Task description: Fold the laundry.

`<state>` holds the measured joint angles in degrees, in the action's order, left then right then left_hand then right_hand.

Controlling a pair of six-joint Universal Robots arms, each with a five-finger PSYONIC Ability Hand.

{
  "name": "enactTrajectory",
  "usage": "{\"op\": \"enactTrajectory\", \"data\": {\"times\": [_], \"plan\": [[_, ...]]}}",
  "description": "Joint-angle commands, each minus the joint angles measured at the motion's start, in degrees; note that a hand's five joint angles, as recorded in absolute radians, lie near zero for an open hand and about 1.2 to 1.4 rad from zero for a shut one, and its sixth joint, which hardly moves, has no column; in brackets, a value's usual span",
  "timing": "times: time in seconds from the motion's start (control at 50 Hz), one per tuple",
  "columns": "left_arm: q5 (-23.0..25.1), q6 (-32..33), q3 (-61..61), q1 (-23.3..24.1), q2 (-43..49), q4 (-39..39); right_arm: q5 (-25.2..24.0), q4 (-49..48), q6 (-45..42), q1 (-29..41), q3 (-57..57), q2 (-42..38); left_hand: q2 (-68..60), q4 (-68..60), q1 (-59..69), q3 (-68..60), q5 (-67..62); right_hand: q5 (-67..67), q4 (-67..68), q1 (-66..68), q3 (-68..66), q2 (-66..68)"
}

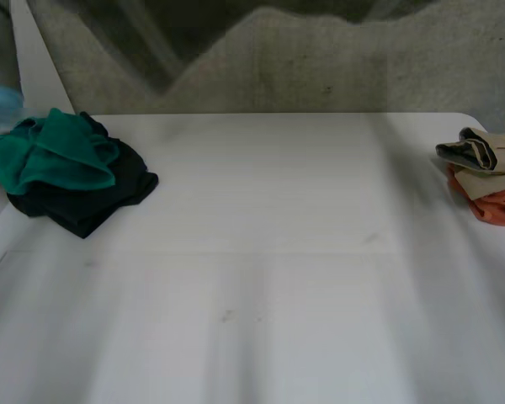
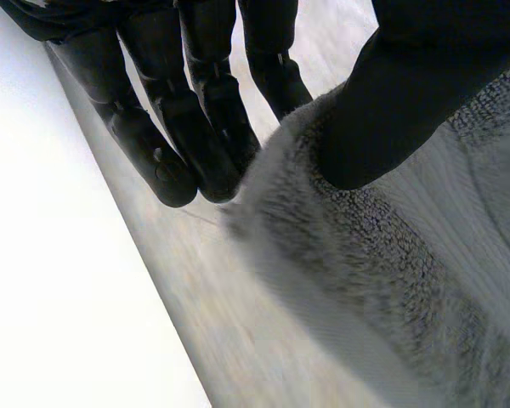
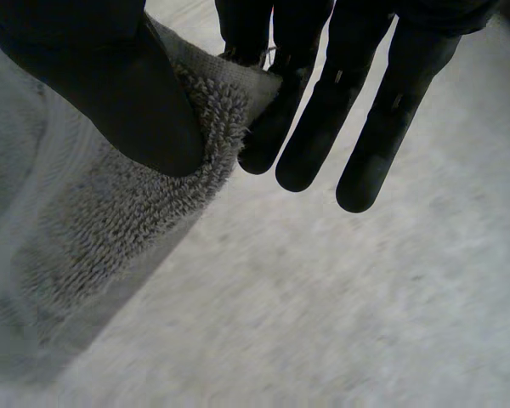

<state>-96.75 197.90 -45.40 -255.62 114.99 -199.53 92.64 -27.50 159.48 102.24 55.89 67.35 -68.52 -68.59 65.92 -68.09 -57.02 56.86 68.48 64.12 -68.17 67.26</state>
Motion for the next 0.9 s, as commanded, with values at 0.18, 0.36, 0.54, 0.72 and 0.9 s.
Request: {"op": "enactTrajectory", "data": {"times": [0.18,0.36,0.54,0.72,0.9], "plan": [[10.61,0.64,-26.83,0.12,8.48,-4.29,-10.73,14.75,-4.60,-1.78,14.33,-10.55,-11.48,-11.41,14.08,-11.91,-12.98,13.14,11.52,15.88,-11.83,12.74],[11.23,10.31,-35.80,0.39,8.41,2.29,-10.90,23.88,-16.21,-4.15,18.90,-12.51,-11.48,-11.41,14.08,-11.91,-12.98,13.14,11.52,15.88,-11.83,12.74],[9.48,13.30,-47.49,1.70,-5.82,28.29,-13.63,46.64,-37.20,-10.39,28.31,-0.30,-11.48,-11.41,14.08,-11.91,-12.98,13.14,11.52,15.88,-11.83,12.74],[9.21,20.51,-50.14,3.81,-10.06,50.03,-14.77,66.17,-51.99,-16.46,29.99,4.11,-11.48,-11.41,14.08,-11.91,-12.98,13.14,11.52,15.88,-11.83,12.74],[7.89,20.52,-36.62,5.84,-1.36,38.71,-13.37,51.16,-38.91,-12.60,22.61,-4.76,-11.48,-11.41,14.08,-11.91,-12.98,13.14,11.52,15.88,-11.83,12.74]]}}
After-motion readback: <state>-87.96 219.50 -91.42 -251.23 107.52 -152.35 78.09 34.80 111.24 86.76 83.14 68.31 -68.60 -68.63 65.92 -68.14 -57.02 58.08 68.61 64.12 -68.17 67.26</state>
